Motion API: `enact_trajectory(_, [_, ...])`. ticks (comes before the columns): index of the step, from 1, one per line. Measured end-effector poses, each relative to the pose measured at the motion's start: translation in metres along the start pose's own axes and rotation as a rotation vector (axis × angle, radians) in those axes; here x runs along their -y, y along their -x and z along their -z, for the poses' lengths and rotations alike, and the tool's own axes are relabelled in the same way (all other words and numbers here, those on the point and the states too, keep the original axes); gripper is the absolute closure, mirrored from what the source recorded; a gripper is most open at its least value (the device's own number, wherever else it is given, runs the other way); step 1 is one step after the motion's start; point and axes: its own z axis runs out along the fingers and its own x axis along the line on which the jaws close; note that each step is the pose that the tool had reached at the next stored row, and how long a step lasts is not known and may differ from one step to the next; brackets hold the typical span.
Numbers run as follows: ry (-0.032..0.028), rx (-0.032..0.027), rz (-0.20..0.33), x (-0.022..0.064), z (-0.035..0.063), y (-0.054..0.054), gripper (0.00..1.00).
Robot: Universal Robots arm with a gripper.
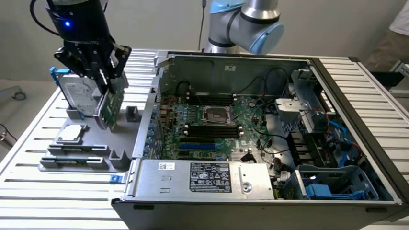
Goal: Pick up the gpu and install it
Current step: 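Pick up the gpu and move the gpu toward the slot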
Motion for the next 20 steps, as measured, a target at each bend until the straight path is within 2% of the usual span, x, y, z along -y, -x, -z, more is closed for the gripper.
enact_trajectory(4, [-0.0001,-0.0002,0.000,0.0002,0.0181,0.003,0.74])
enact_trajectory(6, [0.0002,-0.0001,0.000,0.0003,0.0253,0.009,0.74])
enact_trajectory(14, [0.0083,-0.0002,0.000,0.0007,0.0496,0.046,0.74])
enact_trajectory(20, [0.0201,-0.0001,-0.001,0.0023,0.0665,0.074,0.74])
